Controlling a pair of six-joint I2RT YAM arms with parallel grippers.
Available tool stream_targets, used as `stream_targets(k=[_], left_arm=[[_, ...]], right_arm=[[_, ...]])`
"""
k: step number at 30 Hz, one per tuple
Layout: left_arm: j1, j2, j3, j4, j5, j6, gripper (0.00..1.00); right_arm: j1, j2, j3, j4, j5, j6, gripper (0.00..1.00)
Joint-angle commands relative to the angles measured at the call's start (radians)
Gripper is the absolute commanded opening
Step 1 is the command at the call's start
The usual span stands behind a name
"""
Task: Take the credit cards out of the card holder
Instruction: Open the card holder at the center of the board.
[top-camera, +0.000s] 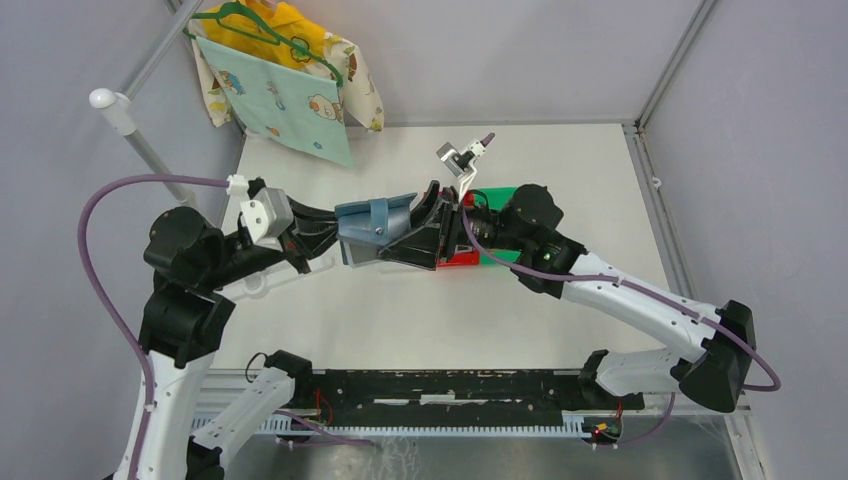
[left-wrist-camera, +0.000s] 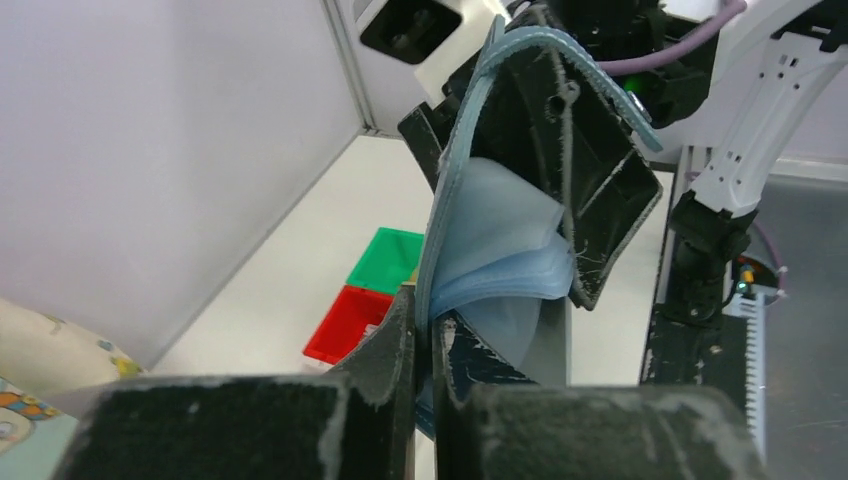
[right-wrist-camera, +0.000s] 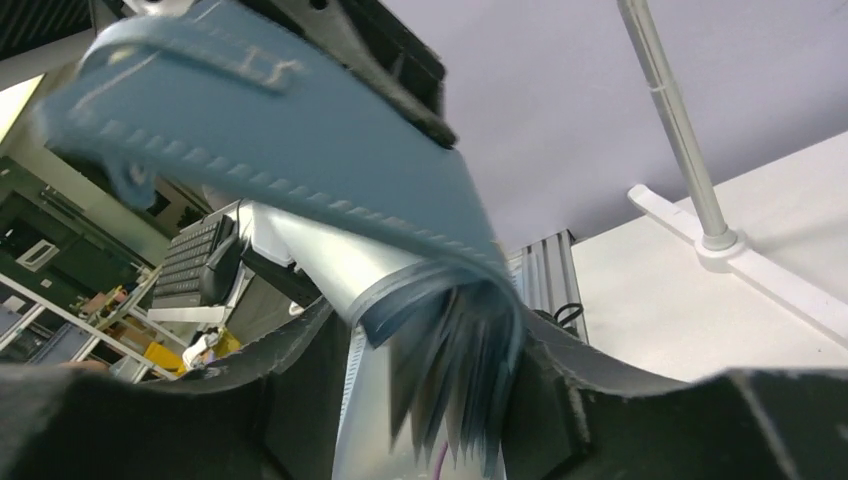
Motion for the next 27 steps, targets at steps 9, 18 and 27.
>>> stream_targets(k=[9, 18, 27], left_arm=[[-0.001, 0.013, 0.027, 0.129, 0.015, -0.426, 0.02], [-0.001, 0.003, 0.04, 0.108, 0.057, -0.499, 0.02], [-0.001, 0.012, 0.048, 0.106, 0.073, -0.587, 0.02]], right_arm=[[0.012, -0.08, -0.092, 0.278, -0.084, -0.013, 0.8], [0.012, -0.163, -0.126, 0.125, 0.061, -0.18, 0.8], [0.014, -0.29, -0.25, 0.175, 0.22, -0.376, 0.87]])
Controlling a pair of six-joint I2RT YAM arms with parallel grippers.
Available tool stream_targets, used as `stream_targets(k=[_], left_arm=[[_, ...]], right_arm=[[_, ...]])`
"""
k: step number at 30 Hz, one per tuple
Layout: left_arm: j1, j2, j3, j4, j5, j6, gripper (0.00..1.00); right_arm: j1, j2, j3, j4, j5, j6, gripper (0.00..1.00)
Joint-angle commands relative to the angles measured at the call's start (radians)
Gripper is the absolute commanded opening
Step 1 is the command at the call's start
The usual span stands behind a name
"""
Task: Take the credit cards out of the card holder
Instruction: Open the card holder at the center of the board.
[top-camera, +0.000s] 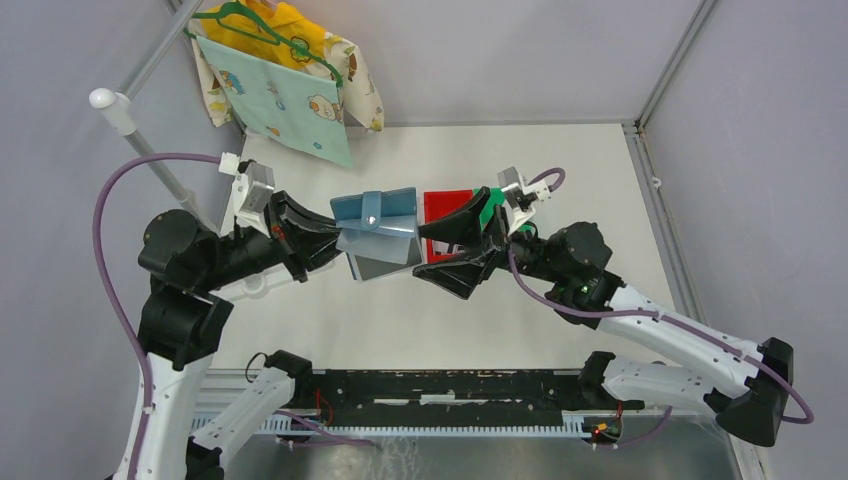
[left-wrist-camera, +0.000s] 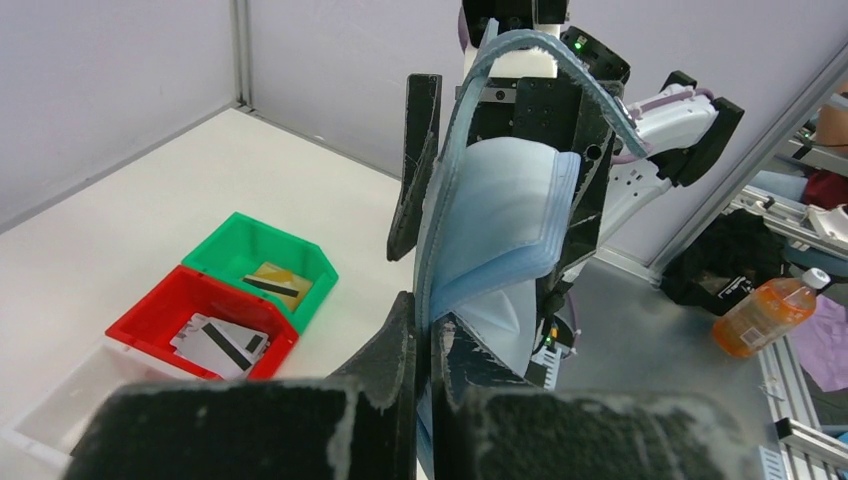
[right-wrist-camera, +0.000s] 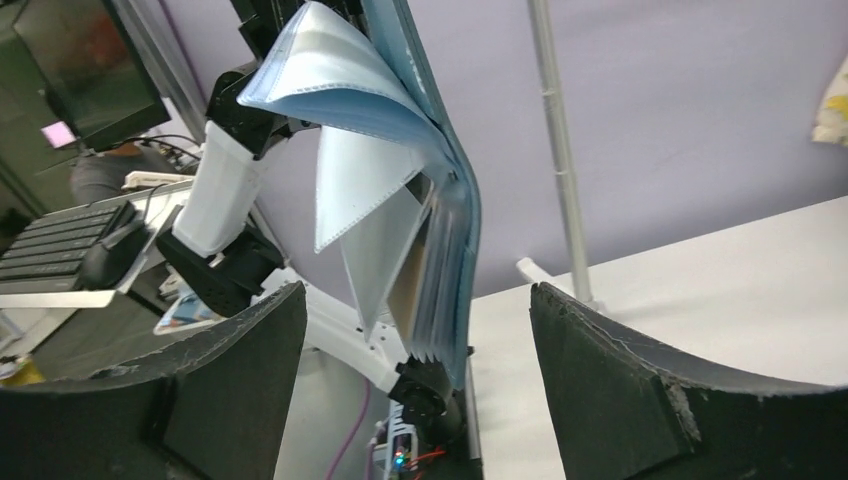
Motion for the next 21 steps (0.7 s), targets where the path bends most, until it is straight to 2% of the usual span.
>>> stream_targets(k=[1, 6, 11, 18, 21], left_arm=[[-0.001, 0.0, 0.047, 0.064, 0.036, -0.102, 0.02], [-0.001, 0.004, 0.048, 0.073, 0.06, -0.121, 0.02], [-0.001, 0.002, 0.048, 0.074, 0.074, -0.119, 0.02], [-0.001, 0.002, 0.045, 0.061, 0.092, -0.09, 0.02], [-0.001, 0.003, 0.034, 0.059, 0.097, -0.117, 0.02]], right_arm=[[0.004, -0.05, -0.017, 0.061, 0.089, -0.144, 0.87], [0.003, -0.034, 0.046, 0.005, 0.093, -0.216, 0.87], [0.004, 0.006, 0.096, -0.013, 0.101, -0.213, 0.86], [0.008, 0.079, 0.148, 0.087, 0.031, -0.17, 0.83], [0.009, 0.109, 0.159, 0.197, -0.026, -0.11, 0.8]])
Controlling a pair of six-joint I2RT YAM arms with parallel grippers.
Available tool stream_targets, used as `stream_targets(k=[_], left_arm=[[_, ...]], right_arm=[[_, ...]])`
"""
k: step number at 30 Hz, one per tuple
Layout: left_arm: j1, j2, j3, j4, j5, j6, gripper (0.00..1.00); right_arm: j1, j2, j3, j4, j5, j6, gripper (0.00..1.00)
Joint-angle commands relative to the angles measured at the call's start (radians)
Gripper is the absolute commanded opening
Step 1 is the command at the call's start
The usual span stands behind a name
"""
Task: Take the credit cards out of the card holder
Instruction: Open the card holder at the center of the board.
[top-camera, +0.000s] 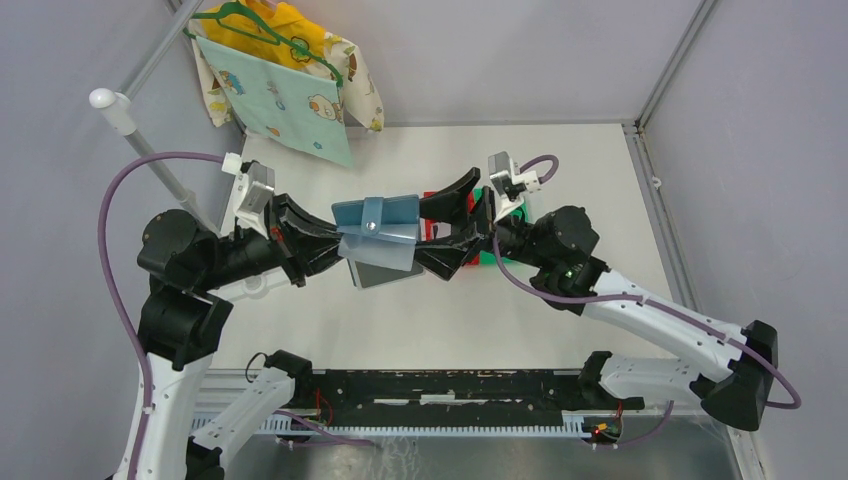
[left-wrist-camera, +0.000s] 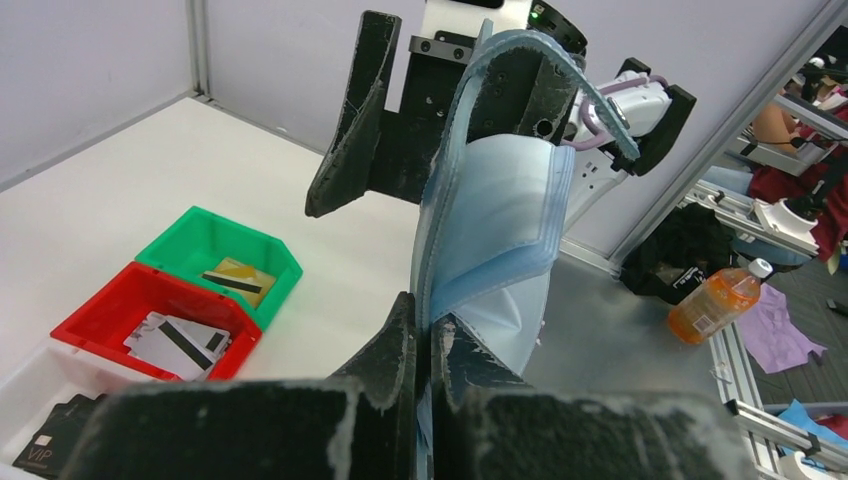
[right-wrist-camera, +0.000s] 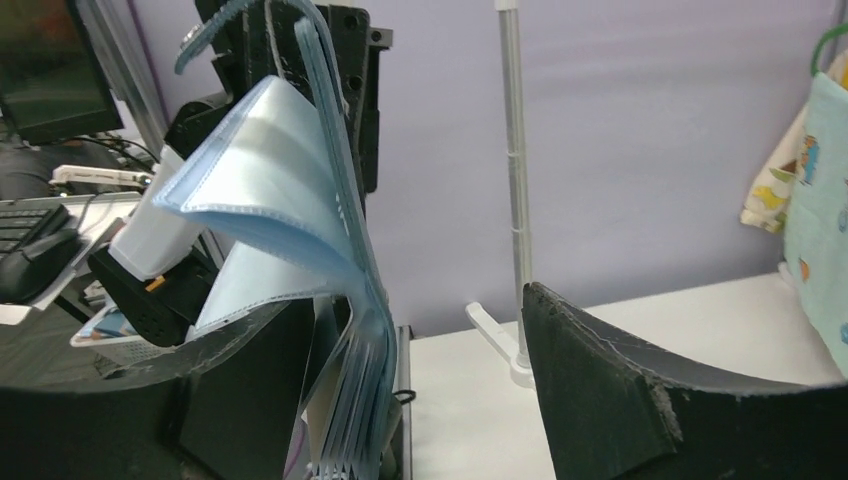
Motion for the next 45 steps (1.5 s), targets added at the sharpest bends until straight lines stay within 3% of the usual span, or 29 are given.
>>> stream_targets(k=[1, 8, 10, 13, 17, 23, 24, 26, 29, 30, 34, 38, 41, 42, 45], left_arm=[[-0.001, -0.002, 0.023, 0.055, 0.042, -0.053, 0.02], [-0.001, -0.005, 0.015, -0.02, 0.034, 0.012, 0.02], [0.0, -0.007, 0.014, -0.041, 0.031, 0.033, 0.03], [0.0, -0.002, 0.017, -0.074, 0.009, 0.057, 0.18], [0.0, -0.002, 0.018, -0.081, -0.006, 0.075, 0.2], [-0.001, -0.029, 0.006, -0.082, -0.082, 0.118, 0.19], [0.0, -0.035, -0.001, -0.083, -0.089, 0.128, 0.27], [0.0, -0.047, -0.014, -0.091, -0.109, 0.158, 0.59], [0.0, -0.07, -0.032, -0.105, -0.086, 0.226, 0.67], [0.0, -0.075, -0.039, -0.101, -0.071, 0.235, 0.64], [-0.001, -0.078, -0.05, -0.09, -0.04, 0.248, 0.36], [0.0, -0.084, -0.055, -0.102, -0.038, 0.276, 0.23], [-0.001, -0.08, -0.054, -0.123, 0.001, 0.3, 0.03], [0.0, -0.074, -0.046, -0.145, 0.018, 0.323, 0.02], [0.0, -0.051, -0.013, -0.206, 0.042, 0.371, 0.02]], right_arm=[[0.008, 0.042, 0.068, 0.205, -0.086, 0.09, 0.77], [0.008, 0.064, 0.071, 0.3, -0.076, 0.169, 0.47], [0.008, 0.059, 0.055, 0.33, -0.077, 0.189, 0.44], [0.008, 0.058, 0.025, 0.391, -0.087, 0.22, 0.39], [0.007, 0.081, 0.028, 0.43, -0.096, 0.274, 0.02], [0.007, 0.077, 0.065, 0.267, -0.07, 0.279, 0.0], [0.008, 0.068, 0.069, 0.234, -0.054, 0.262, 0.0], [0.008, 0.05, 0.076, 0.152, -0.017, 0.232, 0.0], [0.008, 0.04, 0.073, 0.106, 0.009, 0.22, 0.0], [0.008, 0.044, 0.076, 0.092, 0.004, 0.223, 0.0], [0.008, 0.068, 0.083, 0.087, -0.038, 0.256, 0.0], [0.02, 0.068, 0.053, 0.115, -0.039, 0.262, 0.0], [0.028, 0.078, 0.051, 0.117, -0.062, 0.254, 0.0], [0.033, 0.081, 0.053, 0.115, -0.071, 0.242, 0.03], [0.034, 0.088, 0.07, 0.052, -0.112, 0.21, 0.28]])
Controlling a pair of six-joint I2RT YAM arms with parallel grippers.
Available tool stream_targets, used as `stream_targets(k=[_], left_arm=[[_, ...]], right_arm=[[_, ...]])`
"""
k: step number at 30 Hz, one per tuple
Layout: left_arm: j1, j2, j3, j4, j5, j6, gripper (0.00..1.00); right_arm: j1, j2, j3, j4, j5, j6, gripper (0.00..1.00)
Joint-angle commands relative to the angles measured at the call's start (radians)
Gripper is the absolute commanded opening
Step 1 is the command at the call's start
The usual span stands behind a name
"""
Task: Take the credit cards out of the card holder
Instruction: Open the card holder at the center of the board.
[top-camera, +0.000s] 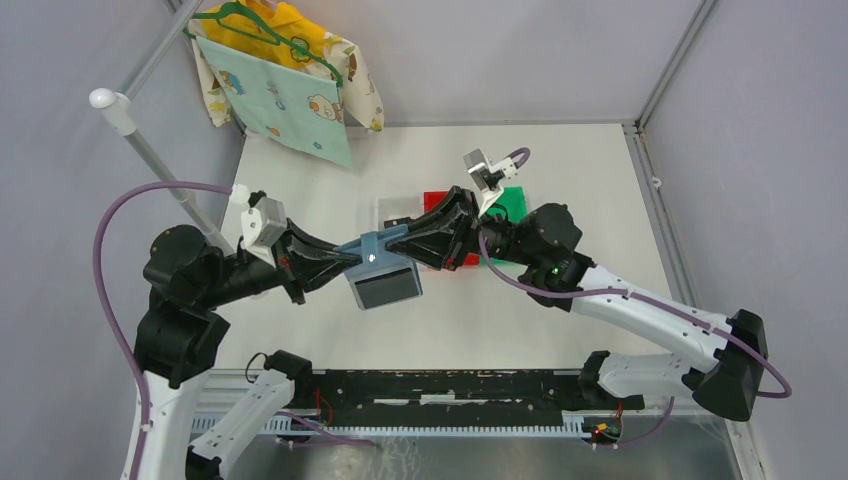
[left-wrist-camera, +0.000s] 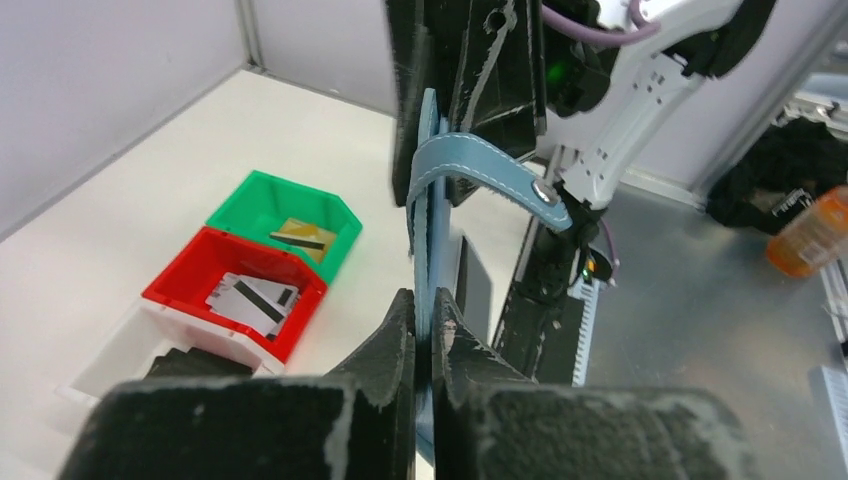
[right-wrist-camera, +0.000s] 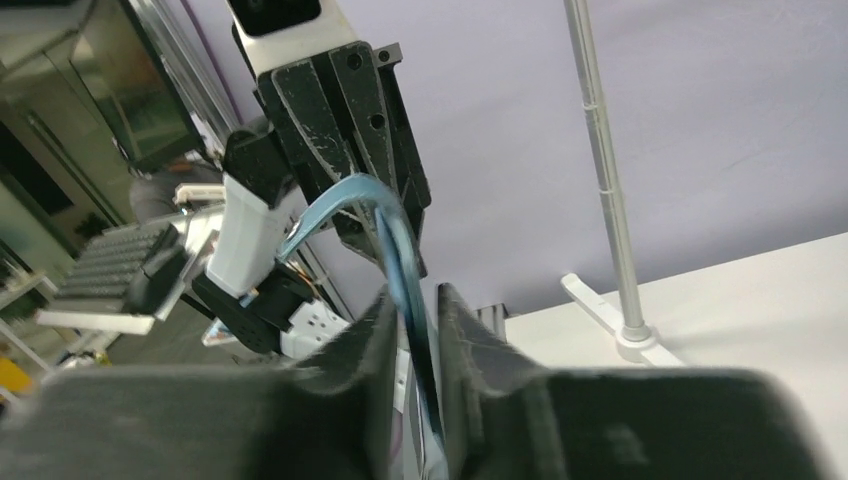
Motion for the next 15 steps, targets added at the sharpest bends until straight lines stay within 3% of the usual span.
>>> stream_targets(k=[1, 3, 5, 10, 15], left_arm=[[0.0, 0.036, 0.05, -0.082, 0.093, 0.13, 0.02], [-0.002, 0.046, 0.064, -0.133, 0.151, 0.19, 0.02], [-0.001, 0.064, 0.083, -0.231, 0.225, 0.273, 0.02], [0.0, 0.107, 0.097, -0.304, 0.243, 0.338, 0.02], [-0.001, 0.114, 0.112, -0.302, 0.226, 0.336, 0.02]], right_arm=[[0.015, 0.005, 0.058, -0.042, -0.067, -0.058, 0.38], [0.016, 0.001, 0.079, -0.109, -0.113, -0.115, 0.54], [0.016, -0.002, 0.111, -0.186, -0.165, -0.172, 0.6], [0.016, 0.049, 0.265, -0.514, -0.275, -0.383, 0.63], [0.03, 0.115, 0.426, -0.85, -0.288, -0.602, 0.7]])
